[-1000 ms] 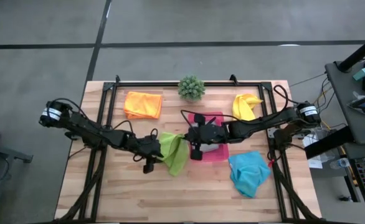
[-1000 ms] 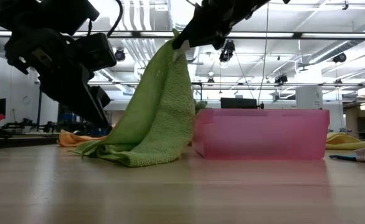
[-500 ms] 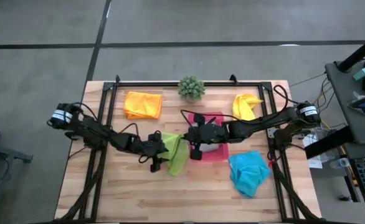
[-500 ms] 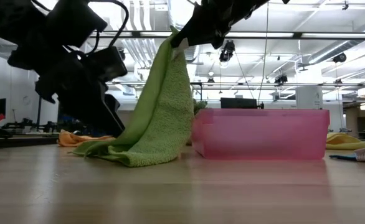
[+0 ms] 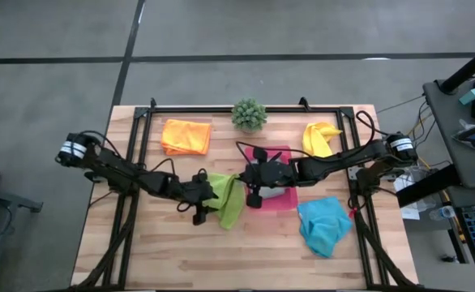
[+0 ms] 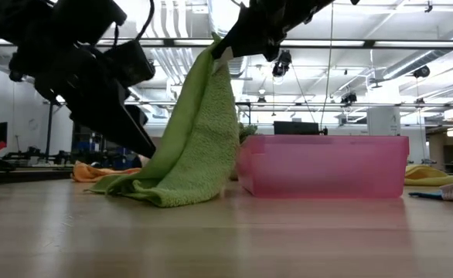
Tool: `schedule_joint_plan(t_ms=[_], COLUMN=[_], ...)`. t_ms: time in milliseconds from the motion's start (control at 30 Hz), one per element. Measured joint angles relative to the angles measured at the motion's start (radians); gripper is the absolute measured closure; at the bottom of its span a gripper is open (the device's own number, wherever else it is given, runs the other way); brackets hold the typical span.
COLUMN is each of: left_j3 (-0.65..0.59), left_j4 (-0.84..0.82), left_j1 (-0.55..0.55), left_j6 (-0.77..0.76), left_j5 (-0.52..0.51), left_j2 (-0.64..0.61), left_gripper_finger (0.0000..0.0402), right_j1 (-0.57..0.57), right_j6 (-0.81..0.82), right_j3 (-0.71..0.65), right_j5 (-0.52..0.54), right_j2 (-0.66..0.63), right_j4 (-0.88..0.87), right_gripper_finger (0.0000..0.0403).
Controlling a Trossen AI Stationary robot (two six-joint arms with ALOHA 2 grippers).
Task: Fold microfiber towels
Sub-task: Fold the green towel
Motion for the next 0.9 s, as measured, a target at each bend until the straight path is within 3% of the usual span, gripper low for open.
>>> schedule_joint_plan(t_ms=[167, 567, 733, 900], left_j3=[0.002, 0.008, 0.005, 0.003], left_j4=[-0.004, 0.092, 0.083, 0.043], left_j1=[-0.009, -0.011, -0.011, -0.011], left_j6=[-0.004, -0.094, -0.080, -0.030], left_j5=[0.000, -0.045, -0.099, -0.103], left_j2=[-0.004, 0.142, 0.135, 0.076], left_gripper_finger=[0.0192, 0.0203, 0.0248, 0.0334], right_j1=[0.000, 0.000, 0.000, 0.000], right_j6=[0.011, 0.018, 0.015, -0.001], right_j3=[0.000, 0.000, -0.001, -0.002], right_j5=[0.018, 0.019, 0.018, 0.016], right_j2=[0.000, 0.000, 0.000, 0.000], right_j4=[0.011, 0.015, 0.015, 0.015], right_gripper_finger=[0.0394, 0.0394, 0.0394, 0.0394])
